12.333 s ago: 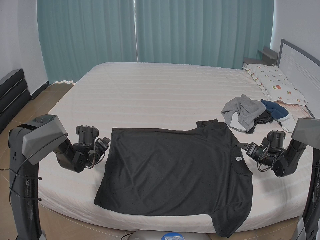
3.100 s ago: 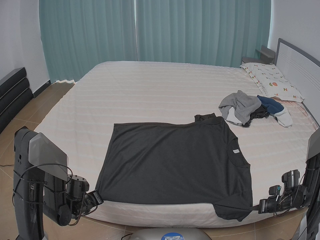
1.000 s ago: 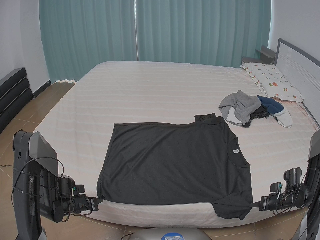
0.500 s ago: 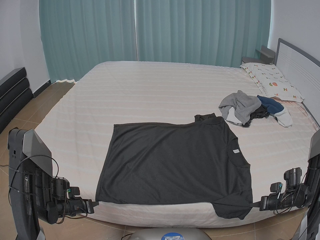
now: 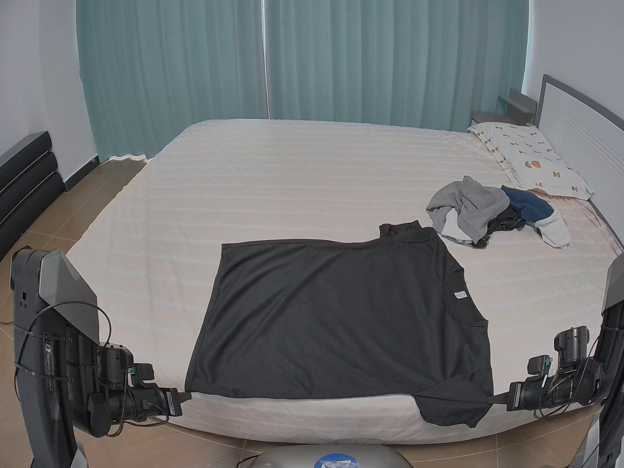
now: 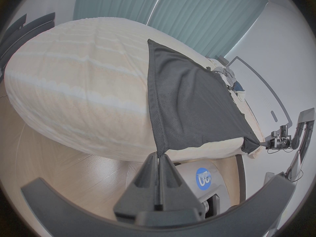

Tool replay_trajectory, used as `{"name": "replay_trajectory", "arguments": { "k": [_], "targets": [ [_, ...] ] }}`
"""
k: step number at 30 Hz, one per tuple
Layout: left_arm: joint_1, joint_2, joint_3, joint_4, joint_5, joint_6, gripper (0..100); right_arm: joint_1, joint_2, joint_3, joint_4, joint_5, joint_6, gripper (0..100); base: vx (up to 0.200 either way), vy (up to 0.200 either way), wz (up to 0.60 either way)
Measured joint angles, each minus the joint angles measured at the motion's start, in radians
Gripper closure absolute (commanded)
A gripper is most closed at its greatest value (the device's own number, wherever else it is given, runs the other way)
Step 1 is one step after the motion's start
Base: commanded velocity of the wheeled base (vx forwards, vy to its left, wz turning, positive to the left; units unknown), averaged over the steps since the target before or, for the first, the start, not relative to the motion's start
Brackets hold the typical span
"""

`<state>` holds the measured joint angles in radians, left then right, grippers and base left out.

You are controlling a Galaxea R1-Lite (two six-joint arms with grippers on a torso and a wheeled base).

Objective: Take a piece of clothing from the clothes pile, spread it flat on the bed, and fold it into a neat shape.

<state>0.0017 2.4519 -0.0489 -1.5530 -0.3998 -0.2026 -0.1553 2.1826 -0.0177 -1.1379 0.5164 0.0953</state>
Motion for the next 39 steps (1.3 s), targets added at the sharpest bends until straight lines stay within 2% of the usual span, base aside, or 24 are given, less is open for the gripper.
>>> {"name": "replay_trajectory", "arguments": {
  "k": [6,7,33,34,39],
  "targets": [
    [-0.007,0.017,-0.026,0.000,0.008,0.000,100,0.001,0.000,0.000,0.000,0.000,0.000,100,0.000,0.000,0.00],
    [-0.010,0.020,-0.029,0.000,0.010,0.000,0,0.001,0.000,0.000,0.000,0.000,0.000,100,0.000,0.000,0.00],
    [-0.088,0.082,-0.157,0.000,0.033,0.004,0,0.003,-0.003,0.000,-0.007,0.008,0.016,100,0.000,0.000,0.00],
    [-0.088,0.083,-0.159,0.000,0.033,0.006,100,0.003,-0.003,0.000,-0.008,0.008,0.015,100,0.000,0.000,0.00],
    [-0.088,0.088,-0.154,0.000,0.031,0.009,100,0.004,-0.004,0.000,-0.010,0.008,0.015,100,0.000,0.000,0.00]
  ]
}}
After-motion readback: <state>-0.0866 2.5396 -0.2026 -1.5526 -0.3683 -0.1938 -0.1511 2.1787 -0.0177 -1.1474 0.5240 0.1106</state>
